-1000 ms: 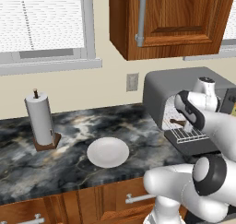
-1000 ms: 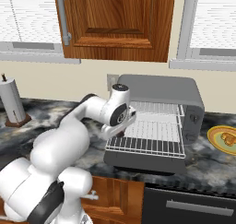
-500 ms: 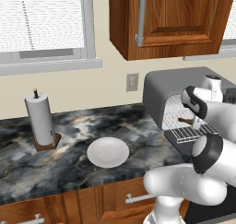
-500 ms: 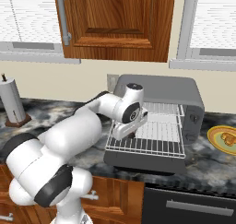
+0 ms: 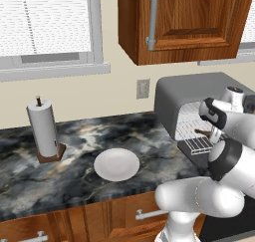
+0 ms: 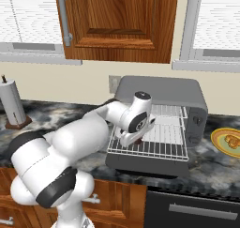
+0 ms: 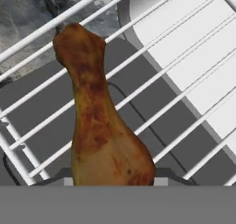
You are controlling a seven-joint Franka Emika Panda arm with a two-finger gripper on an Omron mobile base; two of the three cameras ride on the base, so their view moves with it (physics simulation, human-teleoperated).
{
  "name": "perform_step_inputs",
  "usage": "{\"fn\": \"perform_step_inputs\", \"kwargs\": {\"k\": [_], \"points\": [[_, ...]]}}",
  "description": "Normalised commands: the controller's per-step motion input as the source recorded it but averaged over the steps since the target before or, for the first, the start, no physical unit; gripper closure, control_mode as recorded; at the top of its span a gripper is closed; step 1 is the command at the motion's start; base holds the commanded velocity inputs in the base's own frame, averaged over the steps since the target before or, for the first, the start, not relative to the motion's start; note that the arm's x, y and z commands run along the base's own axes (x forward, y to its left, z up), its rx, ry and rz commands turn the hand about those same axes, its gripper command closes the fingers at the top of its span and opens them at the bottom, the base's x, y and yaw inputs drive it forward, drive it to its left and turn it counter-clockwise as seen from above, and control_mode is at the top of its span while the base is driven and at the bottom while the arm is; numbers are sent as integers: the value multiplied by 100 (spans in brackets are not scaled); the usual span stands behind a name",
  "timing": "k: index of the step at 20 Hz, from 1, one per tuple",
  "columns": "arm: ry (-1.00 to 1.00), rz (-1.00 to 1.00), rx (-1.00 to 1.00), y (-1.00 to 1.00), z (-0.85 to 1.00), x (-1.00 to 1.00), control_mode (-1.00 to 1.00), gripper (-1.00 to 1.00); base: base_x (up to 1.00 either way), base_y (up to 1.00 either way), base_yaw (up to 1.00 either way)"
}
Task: Open the toaster oven door. Place the bread on the top rack in the toaster oven and place the chicken drumstick on the bottom rack.
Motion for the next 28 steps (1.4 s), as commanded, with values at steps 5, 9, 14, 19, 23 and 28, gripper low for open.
{"fn": "perform_step_inputs", "kwargs": {"k": [5,9,14,19,23,28], "points": [[-4,-1,0,-3,-23,1,-100,100,0,0,0],[-3,0,0,-2,-18,0,-100,100,0,0,0],[-1,0,0,-2,-20,-6,-100,-100,0,0,0],[-1,0,0,-6,-5,-2,-100,-100,0,0,0],[0,0,0,-9,0,0,-100,-100,0,0,0],[0,-10,0,-16,18,-4,-100,-100,0,0,0]]}}
